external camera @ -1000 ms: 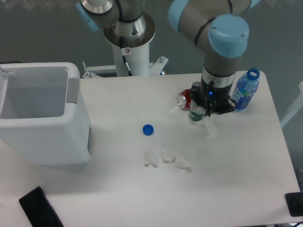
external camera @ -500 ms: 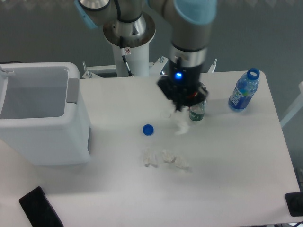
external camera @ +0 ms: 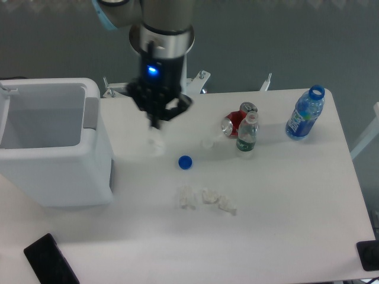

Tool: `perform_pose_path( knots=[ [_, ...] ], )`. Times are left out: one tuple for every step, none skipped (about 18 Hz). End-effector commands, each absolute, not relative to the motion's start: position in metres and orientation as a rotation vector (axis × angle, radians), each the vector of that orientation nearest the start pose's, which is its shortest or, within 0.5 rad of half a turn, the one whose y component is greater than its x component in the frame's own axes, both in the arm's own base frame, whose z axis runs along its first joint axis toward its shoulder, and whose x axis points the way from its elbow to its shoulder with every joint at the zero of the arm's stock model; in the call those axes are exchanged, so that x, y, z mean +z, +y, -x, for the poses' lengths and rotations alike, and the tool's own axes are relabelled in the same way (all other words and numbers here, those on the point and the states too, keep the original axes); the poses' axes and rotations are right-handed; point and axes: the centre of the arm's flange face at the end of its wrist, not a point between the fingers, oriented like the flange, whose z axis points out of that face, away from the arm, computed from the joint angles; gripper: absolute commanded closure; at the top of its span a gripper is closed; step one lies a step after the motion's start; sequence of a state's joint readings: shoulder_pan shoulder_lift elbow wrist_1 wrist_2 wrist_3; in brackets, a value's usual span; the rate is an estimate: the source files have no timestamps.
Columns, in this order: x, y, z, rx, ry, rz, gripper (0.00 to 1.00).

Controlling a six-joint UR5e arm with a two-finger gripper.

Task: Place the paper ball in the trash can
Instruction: 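Lift the paper and carry it over the white trash bin, then open the gripper to drop the paper into the bin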

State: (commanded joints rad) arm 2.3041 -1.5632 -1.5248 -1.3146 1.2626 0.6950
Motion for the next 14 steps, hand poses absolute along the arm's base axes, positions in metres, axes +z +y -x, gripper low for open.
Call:
perform_pose_path(
  knots=[
    [0.553, 0.492, 0.21, -0.052, 0.036, 2.697, 1.0],
    [0.556, 0.493, 0.202, -0.055, 0.052, 2.691, 1.0],
    [0.558, 0.494, 0.195, -0.056, 0.06, 2.688, 1.0],
    [0.561, 0.495, 0.185, -0.061, 0.071, 2.682, 1.0],
    [0.562, 0.498, 0.177, -0.065, 0.086, 2.68, 1.0],
    [0.561, 0.501, 0.169, -0.074, 0.102, 2.682, 1.0],
    [0.559, 0.504, 0.159, -0.084, 0.127, 2.683, 1.0],
    [0.558, 0.507, 0.148, -0.101, 0.154, 2.681, 0.99],
    [0.557, 0.51, 0.137, -0.118, 0.179, 2.677, 0.99],
    [0.553, 0.51, 0.131, -0.127, 0.195, 2.68, 0.99],
    [0.555, 0.509, 0.128, -0.125, 0.2, 2.676, 0.97],
    [0.553, 0.509, 0.128, -0.13, 0.202, 2.678, 0.95],
    [0.553, 0.51, 0.125, -0.141, 0.209, 2.675, 0.92],
    [0.552, 0.512, 0.121, -0.16, 0.219, 2.668, 0.88]
  ],
)
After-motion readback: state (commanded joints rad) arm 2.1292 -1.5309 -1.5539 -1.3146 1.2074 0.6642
